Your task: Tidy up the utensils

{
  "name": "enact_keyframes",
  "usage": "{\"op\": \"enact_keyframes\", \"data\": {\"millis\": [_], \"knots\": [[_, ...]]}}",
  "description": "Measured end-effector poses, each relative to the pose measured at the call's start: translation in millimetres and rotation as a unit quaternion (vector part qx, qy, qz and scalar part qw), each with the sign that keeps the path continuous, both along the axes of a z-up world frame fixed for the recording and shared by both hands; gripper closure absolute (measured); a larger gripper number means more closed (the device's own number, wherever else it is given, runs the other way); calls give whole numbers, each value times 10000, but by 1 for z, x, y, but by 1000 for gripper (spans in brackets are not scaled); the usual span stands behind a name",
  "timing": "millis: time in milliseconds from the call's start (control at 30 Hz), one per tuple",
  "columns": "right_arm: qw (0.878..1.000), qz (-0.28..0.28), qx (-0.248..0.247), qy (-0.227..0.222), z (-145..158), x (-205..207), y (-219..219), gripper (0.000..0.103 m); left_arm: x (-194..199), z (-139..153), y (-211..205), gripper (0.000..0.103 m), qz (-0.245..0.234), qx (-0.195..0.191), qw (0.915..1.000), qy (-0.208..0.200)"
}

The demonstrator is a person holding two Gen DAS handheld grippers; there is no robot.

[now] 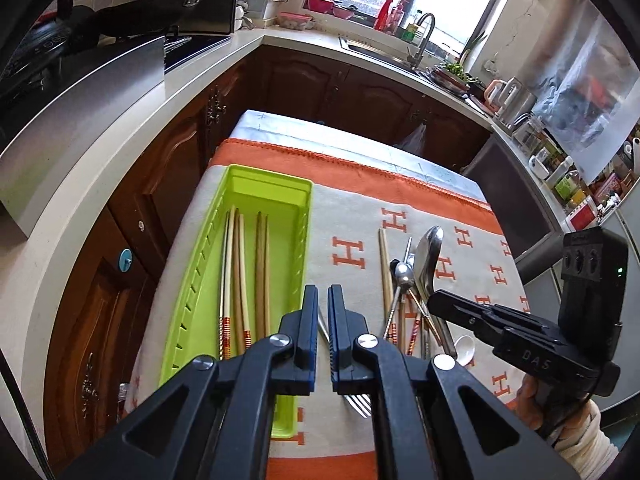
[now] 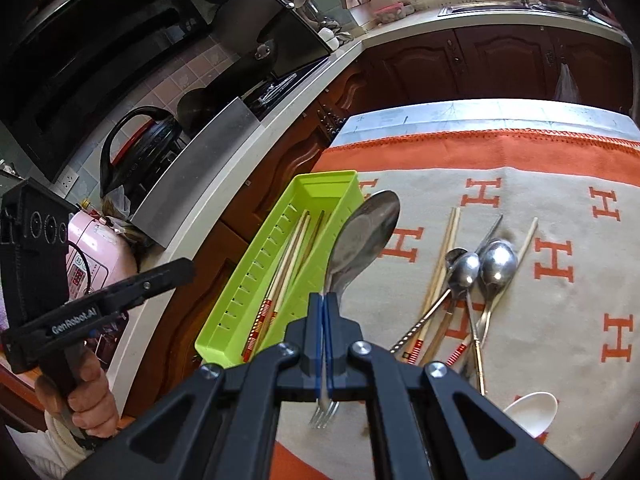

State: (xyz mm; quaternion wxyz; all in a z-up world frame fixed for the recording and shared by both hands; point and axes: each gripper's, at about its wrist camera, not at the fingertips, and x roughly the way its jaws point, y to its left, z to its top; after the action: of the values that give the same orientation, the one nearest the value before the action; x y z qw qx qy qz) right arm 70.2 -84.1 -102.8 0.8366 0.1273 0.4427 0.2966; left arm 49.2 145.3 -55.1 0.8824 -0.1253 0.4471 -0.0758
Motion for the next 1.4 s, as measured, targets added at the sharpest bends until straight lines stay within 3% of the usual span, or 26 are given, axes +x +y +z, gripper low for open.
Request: {"op": "enact_keyframes", "data": {"millis": [300, 533, 900, 1267, 1400], "knots": [[9979, 638, -49, 115, 4, 8, 77, 102, -5, -23, 35, 86, 554, 510, 9971, 143], [9961, 778, -204, 366, -7, 19, 116, 96, -8, -41, 57, 79, 741, 574, 9953, 258], [9965, 503, -494, 447, -14, 18, 94, 96, -7, -53, 60, 70, 709, 474, 9959, 304], [9877, 343, -1454, 456, -51, 1, 72, 88, -8, -61, 50, 54, 611, 433, 9968, 275], [9831, 341, -1734, 489, -66, -3, 73, 88, -10, -65, 47, 42, 610, 418, 9969, 279]]}}
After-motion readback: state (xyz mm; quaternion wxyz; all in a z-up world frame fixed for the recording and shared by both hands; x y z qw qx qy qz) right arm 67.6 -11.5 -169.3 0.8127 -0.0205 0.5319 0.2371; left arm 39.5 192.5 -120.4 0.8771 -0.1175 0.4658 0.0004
